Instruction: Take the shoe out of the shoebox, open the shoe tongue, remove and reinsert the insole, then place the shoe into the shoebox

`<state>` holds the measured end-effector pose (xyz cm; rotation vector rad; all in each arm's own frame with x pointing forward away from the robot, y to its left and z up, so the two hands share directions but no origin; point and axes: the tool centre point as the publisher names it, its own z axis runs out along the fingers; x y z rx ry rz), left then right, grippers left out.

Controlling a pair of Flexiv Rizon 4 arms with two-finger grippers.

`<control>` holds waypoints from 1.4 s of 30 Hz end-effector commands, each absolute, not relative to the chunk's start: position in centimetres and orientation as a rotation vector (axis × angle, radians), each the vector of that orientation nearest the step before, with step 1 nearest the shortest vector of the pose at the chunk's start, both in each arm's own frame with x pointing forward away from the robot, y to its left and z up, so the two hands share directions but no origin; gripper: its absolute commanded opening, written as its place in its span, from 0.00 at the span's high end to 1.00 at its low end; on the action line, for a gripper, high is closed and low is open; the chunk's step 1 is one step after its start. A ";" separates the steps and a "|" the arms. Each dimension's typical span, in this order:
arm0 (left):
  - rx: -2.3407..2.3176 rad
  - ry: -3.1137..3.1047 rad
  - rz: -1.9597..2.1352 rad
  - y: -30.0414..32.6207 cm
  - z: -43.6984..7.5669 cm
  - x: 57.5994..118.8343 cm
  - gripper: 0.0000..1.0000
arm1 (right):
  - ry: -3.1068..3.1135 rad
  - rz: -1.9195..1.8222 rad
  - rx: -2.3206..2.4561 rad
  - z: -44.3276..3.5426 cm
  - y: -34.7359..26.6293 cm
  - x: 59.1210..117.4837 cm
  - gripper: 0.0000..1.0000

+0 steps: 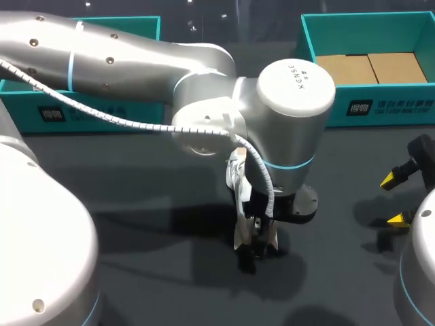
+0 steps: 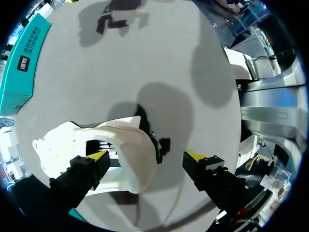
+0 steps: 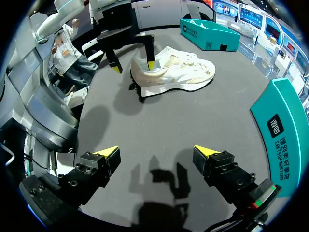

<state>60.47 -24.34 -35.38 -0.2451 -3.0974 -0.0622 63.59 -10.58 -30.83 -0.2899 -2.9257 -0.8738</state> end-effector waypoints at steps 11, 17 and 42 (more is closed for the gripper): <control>-0.193 -3.117 -0.013 -24.1 -37.7 60.2 0.15 | -2.929 -0.872 -0.291 -30.8 -10.6 63.4 0.00; -0.166 -3.132 -0.023 -24.2 -38.1 60.0 0.25 | -2.929 -0.872 -0.291 -30.8 -10.6 63.4 0.00; -0.113 -3.136 -0.056 -24.2 -39.1 60.0 0.54 | -2.929 -0.872 -0.291 -30.8 -10.6 63.4 0.00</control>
